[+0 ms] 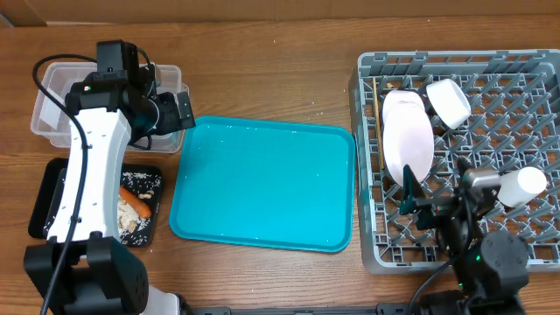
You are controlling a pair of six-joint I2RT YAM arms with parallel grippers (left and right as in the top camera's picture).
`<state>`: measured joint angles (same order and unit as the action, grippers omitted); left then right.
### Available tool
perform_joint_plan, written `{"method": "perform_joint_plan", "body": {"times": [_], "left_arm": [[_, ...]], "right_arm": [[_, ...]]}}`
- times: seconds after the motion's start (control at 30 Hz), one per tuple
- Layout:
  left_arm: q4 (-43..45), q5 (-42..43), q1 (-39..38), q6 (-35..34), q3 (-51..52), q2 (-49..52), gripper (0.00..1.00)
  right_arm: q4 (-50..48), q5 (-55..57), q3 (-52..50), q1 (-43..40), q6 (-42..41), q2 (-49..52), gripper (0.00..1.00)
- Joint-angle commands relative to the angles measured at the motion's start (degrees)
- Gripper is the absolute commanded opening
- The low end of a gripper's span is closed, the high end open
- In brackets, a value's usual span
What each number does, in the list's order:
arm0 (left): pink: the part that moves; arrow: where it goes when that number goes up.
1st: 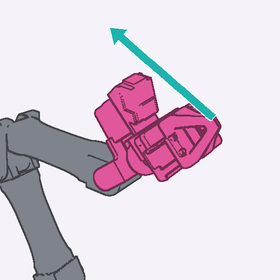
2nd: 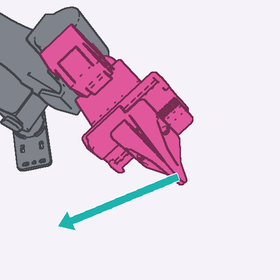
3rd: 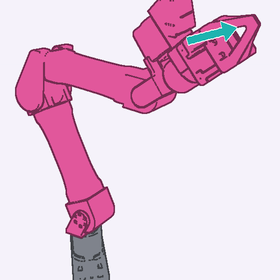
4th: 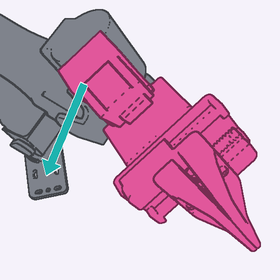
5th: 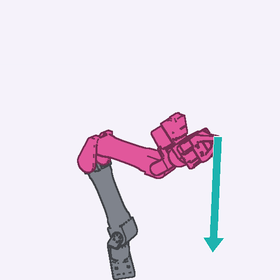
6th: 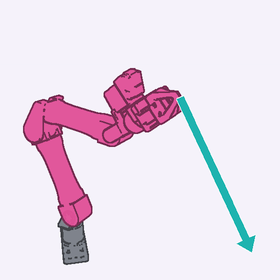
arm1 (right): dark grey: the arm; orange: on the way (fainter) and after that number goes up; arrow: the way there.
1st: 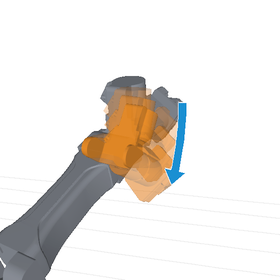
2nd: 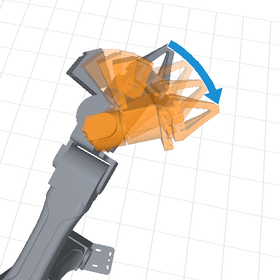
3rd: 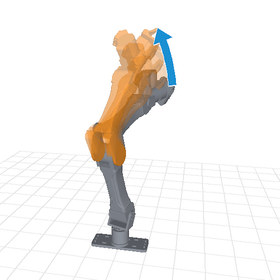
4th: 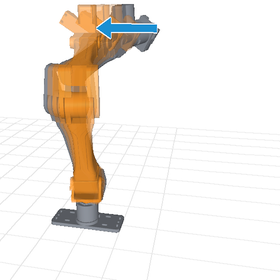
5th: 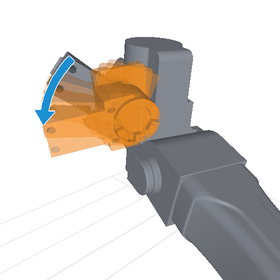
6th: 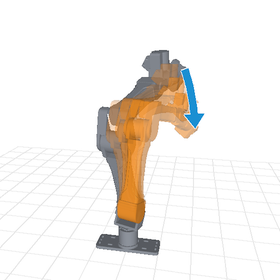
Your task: Sort waste into correct bins and load items into the dishwasher
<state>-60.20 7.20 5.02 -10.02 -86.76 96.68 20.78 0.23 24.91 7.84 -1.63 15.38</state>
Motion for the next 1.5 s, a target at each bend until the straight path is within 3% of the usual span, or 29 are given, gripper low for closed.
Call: {"method": "perform_joint_plan", "body": {"times": [0.0, 0.27, 0.43, 0.57, 1.47], "left_arm": [[0.07, -0.17, 0.22, 1.46, -0.5, 0.72, 1.0], [0.07, -0.17, 0.22, 1.46, -0.5, 0.72, 1.0], [0.07, -0.17, 0.22, 1.46, -0.5, 0.72, 1.0], [0.07, -0.17, 0.22, 1.46, -0.5, 0.72, 1.0], [0.33, -2.1, -1.09, 1.46, -0.39, -1.4, 1.0]], "right_arm": [[-2.43, 0.15, -5.46, -1.18, 0.15, -5.27, 1.0], [-7.54, 0.15, -14.91, -2.05, 0.15, -15.34, 1.0], [-15.21, 0.13, -19.93, -2.14, 0.15, -15.21, 1.0], [-15.96, 0.13, -24.13, -2.14, 0.15, -15.21, 1.0], [-16.02, -0.31, -24.44, -2.12, 0.15, -15.21, 1.0]]}}
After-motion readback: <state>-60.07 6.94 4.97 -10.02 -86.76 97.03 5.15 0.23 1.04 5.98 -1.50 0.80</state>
